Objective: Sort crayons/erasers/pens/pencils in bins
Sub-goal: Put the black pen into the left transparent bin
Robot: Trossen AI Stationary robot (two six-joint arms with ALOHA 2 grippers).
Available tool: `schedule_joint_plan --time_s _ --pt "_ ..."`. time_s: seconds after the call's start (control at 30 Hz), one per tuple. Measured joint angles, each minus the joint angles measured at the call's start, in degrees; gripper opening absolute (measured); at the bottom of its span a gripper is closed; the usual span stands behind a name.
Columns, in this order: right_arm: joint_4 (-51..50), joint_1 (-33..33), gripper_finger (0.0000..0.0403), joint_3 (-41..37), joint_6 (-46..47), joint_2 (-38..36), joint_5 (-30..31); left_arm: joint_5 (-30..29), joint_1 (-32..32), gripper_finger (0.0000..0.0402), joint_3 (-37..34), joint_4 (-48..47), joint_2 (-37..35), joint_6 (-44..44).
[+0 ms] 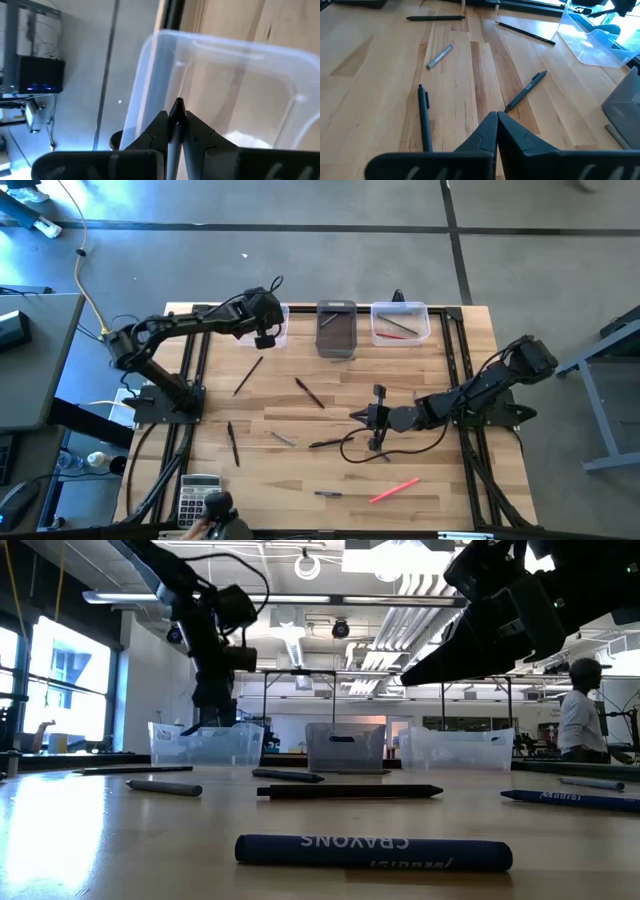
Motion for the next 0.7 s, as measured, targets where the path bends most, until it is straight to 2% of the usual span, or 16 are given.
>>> schedule_joint_plan --time_s 0.23,0.6,0.7 --pt "0.0 0.0 0.0000 0.0 -0.9 0.0 0.0 5.9 4.1 0.0013 0.0 2.9 3.4 2.1" --pt "0.0 0.0 0.0000 0.0 -1.5 0.0 0.0 5.9 4.4 0.0014 0.0 4.9 6.4 4.1" --pt "0.0 0.0 0.0000 0.0 -1.5 0.0 -0.2 5.7 4.4 0.0035 0.0 5.3 6.4 4.1"
